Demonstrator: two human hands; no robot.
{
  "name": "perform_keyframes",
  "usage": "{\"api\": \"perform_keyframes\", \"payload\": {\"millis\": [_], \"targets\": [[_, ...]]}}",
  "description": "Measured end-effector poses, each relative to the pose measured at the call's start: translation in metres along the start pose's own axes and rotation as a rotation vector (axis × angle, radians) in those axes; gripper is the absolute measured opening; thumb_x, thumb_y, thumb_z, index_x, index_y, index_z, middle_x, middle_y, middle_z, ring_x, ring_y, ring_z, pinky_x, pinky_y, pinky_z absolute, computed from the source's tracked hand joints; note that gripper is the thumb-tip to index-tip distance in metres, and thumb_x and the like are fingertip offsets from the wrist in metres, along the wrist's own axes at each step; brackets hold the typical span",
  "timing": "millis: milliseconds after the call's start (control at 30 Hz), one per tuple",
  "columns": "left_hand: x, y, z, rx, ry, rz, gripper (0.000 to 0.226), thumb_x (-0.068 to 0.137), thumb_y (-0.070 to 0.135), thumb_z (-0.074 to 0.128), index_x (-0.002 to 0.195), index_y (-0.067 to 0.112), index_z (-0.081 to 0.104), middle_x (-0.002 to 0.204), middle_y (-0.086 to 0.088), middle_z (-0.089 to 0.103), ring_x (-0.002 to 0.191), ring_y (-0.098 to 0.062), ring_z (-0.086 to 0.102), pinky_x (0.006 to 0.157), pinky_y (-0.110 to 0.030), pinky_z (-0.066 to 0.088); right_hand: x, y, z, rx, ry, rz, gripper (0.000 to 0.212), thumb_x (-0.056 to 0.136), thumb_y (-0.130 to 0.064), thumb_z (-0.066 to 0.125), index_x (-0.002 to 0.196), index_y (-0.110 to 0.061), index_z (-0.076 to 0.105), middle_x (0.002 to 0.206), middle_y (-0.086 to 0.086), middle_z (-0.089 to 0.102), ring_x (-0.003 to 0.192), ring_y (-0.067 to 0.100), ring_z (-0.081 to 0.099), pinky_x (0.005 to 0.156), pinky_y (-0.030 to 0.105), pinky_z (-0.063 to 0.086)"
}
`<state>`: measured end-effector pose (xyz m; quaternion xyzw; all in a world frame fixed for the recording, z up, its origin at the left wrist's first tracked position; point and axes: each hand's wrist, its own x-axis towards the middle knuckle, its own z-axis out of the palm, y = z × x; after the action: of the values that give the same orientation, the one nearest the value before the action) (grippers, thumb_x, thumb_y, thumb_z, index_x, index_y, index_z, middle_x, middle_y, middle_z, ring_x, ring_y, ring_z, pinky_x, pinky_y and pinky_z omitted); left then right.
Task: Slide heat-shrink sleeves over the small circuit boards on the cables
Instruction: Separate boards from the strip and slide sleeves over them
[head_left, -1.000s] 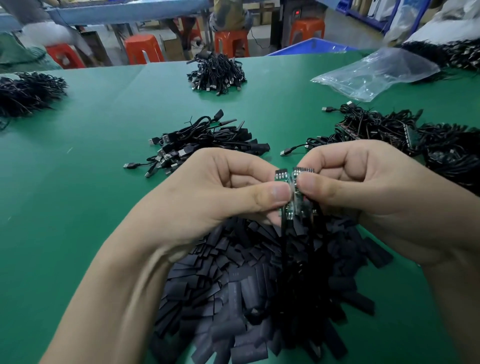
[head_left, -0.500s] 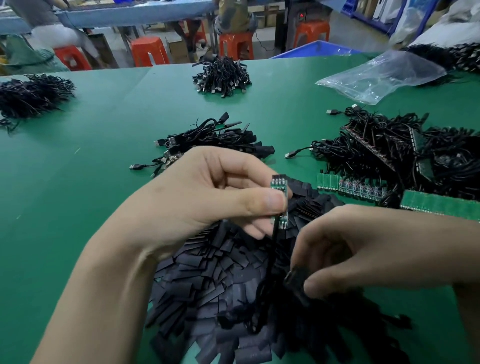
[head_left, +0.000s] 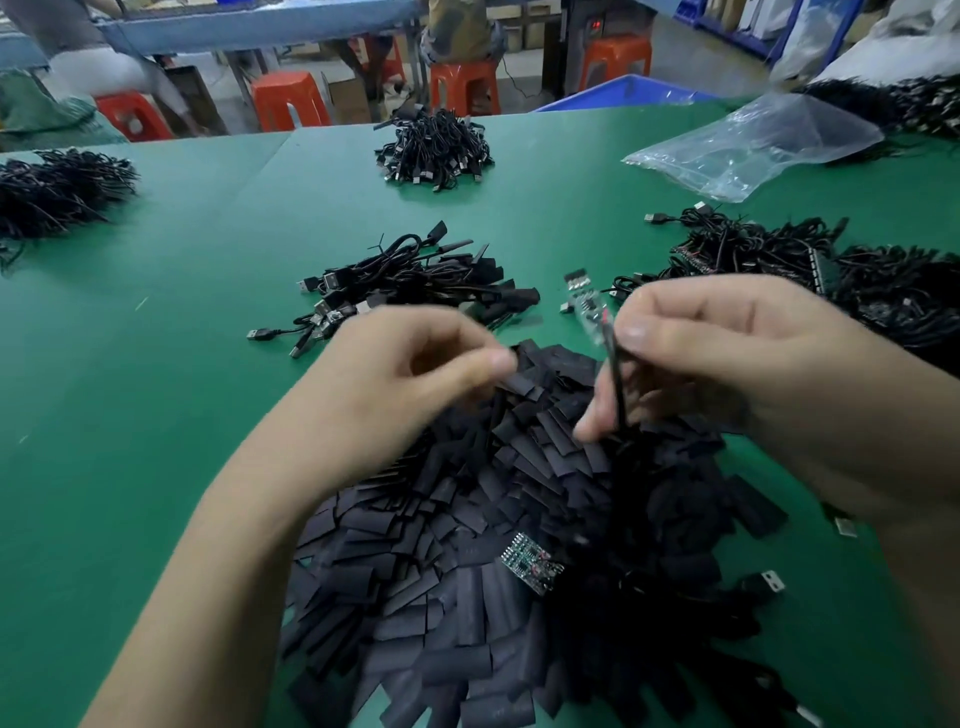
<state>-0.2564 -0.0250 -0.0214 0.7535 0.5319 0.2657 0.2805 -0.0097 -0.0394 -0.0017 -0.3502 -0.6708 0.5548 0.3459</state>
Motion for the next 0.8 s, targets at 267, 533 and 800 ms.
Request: {"api": "perform_keyframes", "payload": {"millis": [267,533,800], "targets": [[0.006,-0.014,0.031,0.574,-0.181,-0.309,0.033,0.075,0.063,0.079,0.071,0.033,0.067,0.087,0.008,0.072,0.087,-0.020,0.068,0.078,-0.035,0.059,-0.002,-0.003,-0.006,0.125,0.130,0.024,0.028,0.095,-0.029,0.054,0.071,-0.015,0.052,0.055,0.003,0.048,0.040,0.021,0.045,0.046,0.037,0.046],[0.006,-0.017,0.023,0.496,-0.067,-0.267,0.031,0.076,0.050,0.085,0.063,0.028,0.067,0.069,0.010,0.067,0.073,-0.011,0.066,0.067,-0.028,0.053,0.001,0.005,0.005,-0.071,0.066,0.156,0.034,0.093,-0.050,0.064,0.076,-0.020,0.063,0.058,-0.004,0.037,0.047,0.012,0.032,0.043,0.028,0.032],[-0.007,0.006,-0.006,-0.503,-0.150,0.004,0.020,0.082,0.031,0.082,0.078,0.013,0.073,0.075,-0.009,0.076,0.070,-0.019,0.067,0.063,-0.026,0.050,0.007,0.016,0.018,-0.329,0.053,0.112,0.034,0.082,-0.053,0.068,0.094,-0.022,0.071,0.065,-0.002,0.043,0.057,0.012,0.037,0.052,0.028,0.030]]}}
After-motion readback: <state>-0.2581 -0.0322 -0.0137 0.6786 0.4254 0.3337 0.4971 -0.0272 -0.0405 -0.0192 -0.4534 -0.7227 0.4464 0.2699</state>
